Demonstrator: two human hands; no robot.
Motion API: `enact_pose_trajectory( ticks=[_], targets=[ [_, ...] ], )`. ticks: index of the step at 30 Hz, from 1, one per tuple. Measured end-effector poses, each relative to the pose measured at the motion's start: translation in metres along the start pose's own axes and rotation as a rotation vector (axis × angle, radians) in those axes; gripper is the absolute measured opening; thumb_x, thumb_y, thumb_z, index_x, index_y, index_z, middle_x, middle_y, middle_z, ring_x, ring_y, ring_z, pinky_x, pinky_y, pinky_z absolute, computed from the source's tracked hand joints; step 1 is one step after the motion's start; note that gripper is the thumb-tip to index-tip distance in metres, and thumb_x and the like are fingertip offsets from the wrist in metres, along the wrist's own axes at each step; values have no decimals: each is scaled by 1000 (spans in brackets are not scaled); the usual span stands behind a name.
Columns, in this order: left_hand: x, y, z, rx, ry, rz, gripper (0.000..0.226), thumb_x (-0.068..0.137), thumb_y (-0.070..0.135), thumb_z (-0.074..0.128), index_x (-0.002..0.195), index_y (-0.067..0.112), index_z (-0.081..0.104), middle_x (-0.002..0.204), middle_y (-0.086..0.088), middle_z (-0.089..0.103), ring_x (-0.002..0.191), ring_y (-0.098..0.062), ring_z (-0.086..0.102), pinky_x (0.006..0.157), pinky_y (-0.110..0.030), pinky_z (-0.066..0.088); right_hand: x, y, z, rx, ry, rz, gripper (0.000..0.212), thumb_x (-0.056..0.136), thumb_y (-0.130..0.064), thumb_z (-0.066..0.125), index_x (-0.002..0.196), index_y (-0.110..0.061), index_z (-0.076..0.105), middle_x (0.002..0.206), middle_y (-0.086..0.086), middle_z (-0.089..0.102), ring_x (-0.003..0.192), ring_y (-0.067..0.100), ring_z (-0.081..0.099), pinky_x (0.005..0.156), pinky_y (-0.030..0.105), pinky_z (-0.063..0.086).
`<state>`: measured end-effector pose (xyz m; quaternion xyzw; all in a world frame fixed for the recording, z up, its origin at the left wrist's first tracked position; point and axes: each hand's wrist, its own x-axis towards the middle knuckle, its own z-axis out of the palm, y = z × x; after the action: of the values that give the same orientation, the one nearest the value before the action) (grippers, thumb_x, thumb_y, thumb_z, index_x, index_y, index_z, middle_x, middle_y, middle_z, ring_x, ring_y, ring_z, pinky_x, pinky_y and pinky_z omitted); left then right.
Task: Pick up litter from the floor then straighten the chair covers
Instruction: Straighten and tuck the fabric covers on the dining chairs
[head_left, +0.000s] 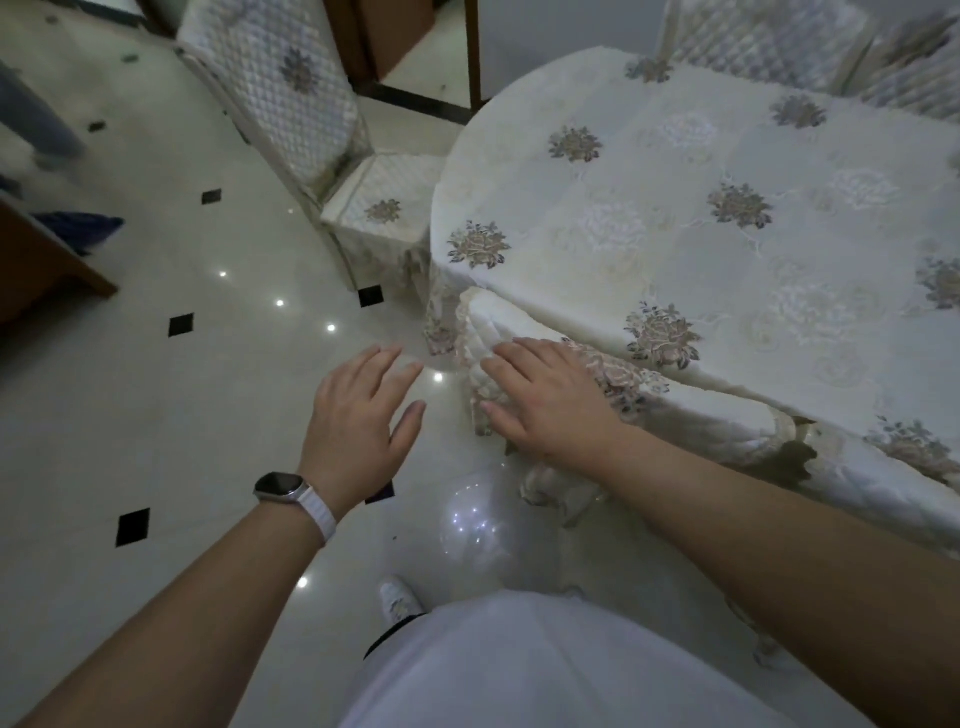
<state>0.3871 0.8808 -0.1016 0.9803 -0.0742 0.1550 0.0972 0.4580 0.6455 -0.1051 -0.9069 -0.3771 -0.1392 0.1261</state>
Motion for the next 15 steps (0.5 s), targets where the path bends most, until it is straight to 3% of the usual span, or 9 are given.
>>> enact_pose_trajectory(
  ticks=[15],
  targets=[
    [-79,-216,-61,8,90,-196,45,95,41,47,129,15,61,137,-12,55,129,-31,47,104,-47,35,163,-179,60,-9,-118,-151,47,95,-46,45,128,-14,58,129,7,58,120,27,52,103,41,33]
  ],
)
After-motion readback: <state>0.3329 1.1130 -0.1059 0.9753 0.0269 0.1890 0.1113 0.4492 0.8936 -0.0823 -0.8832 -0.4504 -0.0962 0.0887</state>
